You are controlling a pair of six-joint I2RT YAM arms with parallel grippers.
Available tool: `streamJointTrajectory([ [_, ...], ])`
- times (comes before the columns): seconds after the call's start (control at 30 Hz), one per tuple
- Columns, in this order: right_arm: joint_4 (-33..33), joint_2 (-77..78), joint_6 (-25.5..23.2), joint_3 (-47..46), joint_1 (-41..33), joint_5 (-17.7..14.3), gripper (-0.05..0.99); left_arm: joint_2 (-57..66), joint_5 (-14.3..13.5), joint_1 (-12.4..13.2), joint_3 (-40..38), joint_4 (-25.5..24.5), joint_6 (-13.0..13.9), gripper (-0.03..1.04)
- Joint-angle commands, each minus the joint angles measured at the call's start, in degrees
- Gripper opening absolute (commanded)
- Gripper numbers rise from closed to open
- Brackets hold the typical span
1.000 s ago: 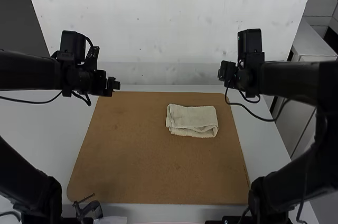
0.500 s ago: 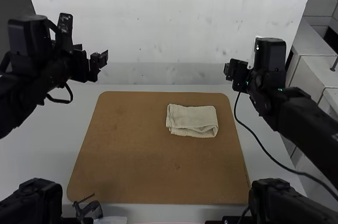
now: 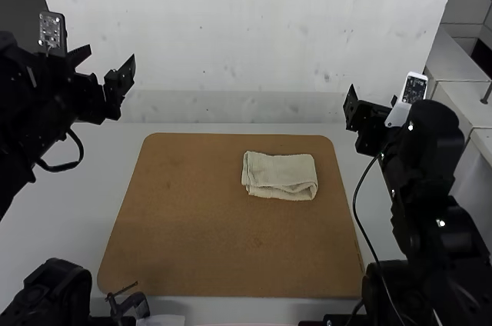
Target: Fold the towel.
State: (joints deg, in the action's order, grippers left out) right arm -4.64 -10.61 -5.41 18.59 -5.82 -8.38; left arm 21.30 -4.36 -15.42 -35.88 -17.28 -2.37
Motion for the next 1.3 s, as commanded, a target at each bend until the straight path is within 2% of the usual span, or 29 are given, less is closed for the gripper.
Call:
streamJointTrajectory([
  [0.0, 0.0, 2.9, 1.4, -0.7, 2.2, -1.4, 0.96, -1.7, -2.5, 0.7, -0.8, 0.1, 0.3, 0.97],
  [0.2, -0.1, 6.8, 2.0, -2.1, 5.2, -1.3, 0.96, -4.1, -2.0, 4.3, -0.6, -1.6, 0.3, 0.97],
  [0.33, -0.2, 8.4, 2.7, -2.6, 5.1, -1.0, 0.96, -5.2, -2.0, 7.6, -0.1, -2.8, -1.4, 0.97],
  [0.57, -0.2, 10.6, 3.6, -4.0, 5.1, -1.0, 0.96, -11.3, -1.0, 14.1, 4.9, -3.1, -3.0, 0.97],
  [0.67, -0.1, 10.6, 3.7, -4.2, 5.0, -0.9, 0.96, -12.7, -1.0, 15.5, 7.3, -3.1, -3.0, 0.97],
  [0.83, 0.1, 10.6, 4.0, -5.6, 5.0, -0.7, 0.96, -17.6, 0.5, 15.2, 13.2, -0.8, -2.2, 0.97],
  [0.9, 0.9, 10.6, 4.1, -6.5, 5.0, -0.7, 0.96, -20.1, 0.6, 15.3, 17.8, 2.3, 0.6, 0.97],
  [0.97, 1.3, 10.6, 4.1, -7.1, 5.0, -0.6, 0.96, -20.2, 0.6, 15.4, 19.6, 2.4, 2.5, 0.97],
  [1.13, 1.2, 10.4, 4.0, -8.2, 4.8, -0.5, 0.96, -20.2, 3.7, 15.3, 25.2, 4.5, 2.9, 0.97],
  [1.27, 0.9, 10.3, 4.0, -8.9, 4.9, -0.2, 0.96, -20.2, 4.8, 15.3, 28.6, 4.7, 4.7, 0.97],
])
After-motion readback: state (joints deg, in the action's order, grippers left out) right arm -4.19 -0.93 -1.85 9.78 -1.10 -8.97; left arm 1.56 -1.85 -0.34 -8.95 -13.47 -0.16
